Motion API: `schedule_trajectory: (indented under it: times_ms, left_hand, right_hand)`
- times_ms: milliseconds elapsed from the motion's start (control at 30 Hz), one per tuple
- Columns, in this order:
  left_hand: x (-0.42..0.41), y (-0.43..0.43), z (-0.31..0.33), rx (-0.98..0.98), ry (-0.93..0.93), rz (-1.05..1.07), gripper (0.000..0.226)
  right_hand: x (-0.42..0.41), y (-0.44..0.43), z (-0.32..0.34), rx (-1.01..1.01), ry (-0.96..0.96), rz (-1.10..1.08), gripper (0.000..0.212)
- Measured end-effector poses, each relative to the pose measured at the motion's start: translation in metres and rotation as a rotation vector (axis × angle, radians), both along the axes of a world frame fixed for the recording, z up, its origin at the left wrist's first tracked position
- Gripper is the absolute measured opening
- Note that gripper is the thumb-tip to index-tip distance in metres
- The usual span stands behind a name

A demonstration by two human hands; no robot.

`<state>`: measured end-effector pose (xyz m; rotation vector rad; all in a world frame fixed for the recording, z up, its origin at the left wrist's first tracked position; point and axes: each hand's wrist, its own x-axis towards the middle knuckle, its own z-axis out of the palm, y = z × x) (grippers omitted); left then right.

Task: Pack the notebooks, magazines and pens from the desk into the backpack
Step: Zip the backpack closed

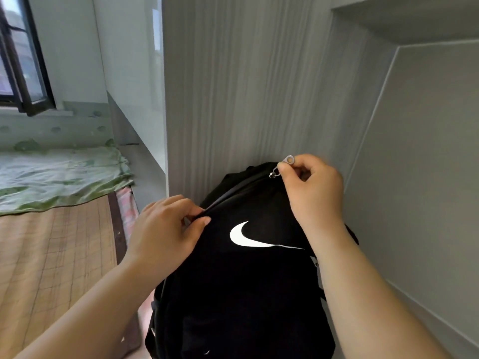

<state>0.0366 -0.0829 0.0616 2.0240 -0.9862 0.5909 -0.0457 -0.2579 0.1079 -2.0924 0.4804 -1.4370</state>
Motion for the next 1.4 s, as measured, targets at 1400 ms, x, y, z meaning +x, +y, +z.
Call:
schedule_trajectory:
  times_ms: [1400]
  left_hand:
    - [0.004,-0.109,0.073,0.626,-0.045,-0.478,0.052]
  right_hand:
    - [-0.028,-0.110,-0.160,0.462,0.698,0.223,0.032]
